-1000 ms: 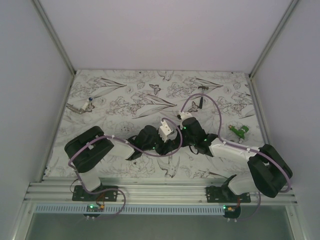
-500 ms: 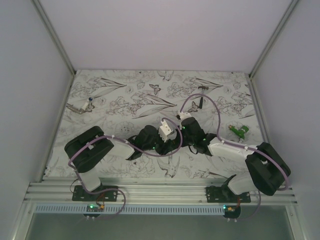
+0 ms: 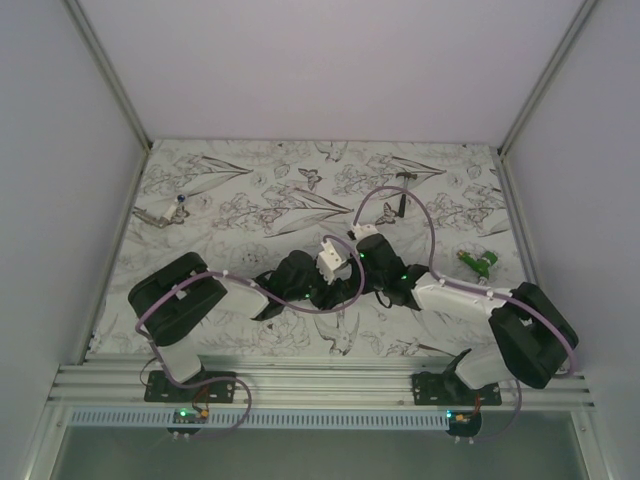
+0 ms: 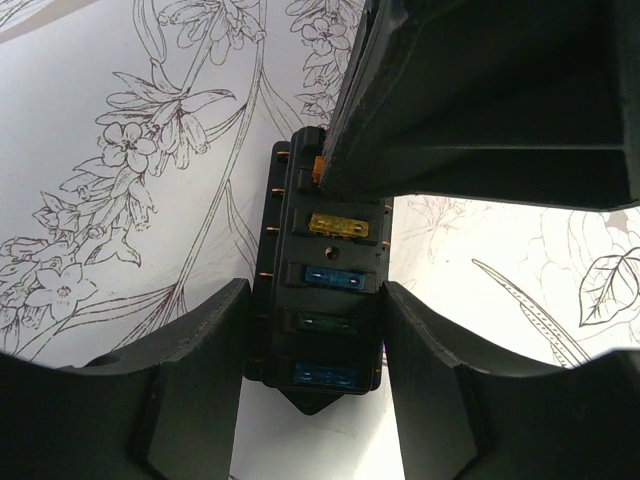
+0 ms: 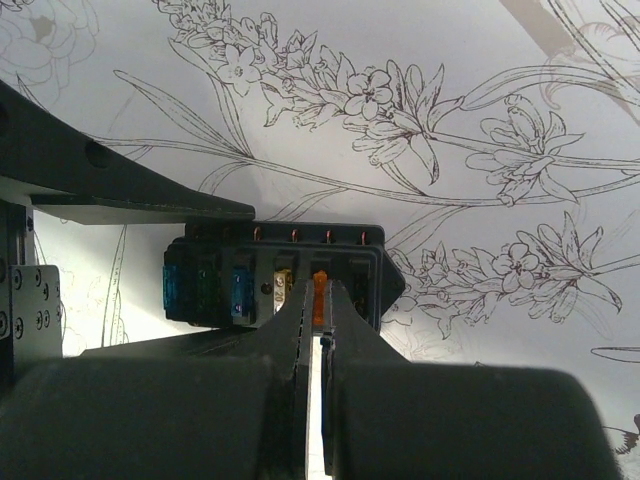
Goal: Snap on the fuse box
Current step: Install the fuse at the fuse box base.
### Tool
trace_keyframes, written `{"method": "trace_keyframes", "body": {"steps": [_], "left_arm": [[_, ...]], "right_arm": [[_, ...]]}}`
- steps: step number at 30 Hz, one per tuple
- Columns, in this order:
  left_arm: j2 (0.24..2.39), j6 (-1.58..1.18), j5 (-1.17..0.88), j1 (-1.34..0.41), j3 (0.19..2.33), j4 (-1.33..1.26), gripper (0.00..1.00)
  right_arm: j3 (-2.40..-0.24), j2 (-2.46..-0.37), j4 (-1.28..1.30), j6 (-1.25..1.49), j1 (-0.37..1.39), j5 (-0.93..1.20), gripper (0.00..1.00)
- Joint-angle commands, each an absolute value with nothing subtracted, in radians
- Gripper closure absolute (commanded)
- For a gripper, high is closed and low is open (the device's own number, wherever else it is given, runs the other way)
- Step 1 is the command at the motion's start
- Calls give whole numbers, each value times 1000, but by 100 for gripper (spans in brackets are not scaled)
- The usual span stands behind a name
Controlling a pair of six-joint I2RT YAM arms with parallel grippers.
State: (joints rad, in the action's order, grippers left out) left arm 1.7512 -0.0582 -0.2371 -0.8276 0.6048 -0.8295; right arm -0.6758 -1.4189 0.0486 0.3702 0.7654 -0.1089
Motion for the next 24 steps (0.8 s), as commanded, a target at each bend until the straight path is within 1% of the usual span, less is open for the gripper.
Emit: {"method": "trace_keyframes", "body": {"steps": [1,8,16,24], "left_arm": [[1746,-62,-246,-836,568,-690,63],[1720,-66,-231,-830,553,-673,64],[1708,-85,-234,-816,546,-663,65],[1692,-101,-245,-813,546,-658,66]], "right_arm": [[-689,-1465,106,348,798,-137,100],[-707,-1503,115,362,841,-149,100],[-725,-1490,147,361,874,-145,100],[-766,-1549,161,370,923,-182,100]]}}
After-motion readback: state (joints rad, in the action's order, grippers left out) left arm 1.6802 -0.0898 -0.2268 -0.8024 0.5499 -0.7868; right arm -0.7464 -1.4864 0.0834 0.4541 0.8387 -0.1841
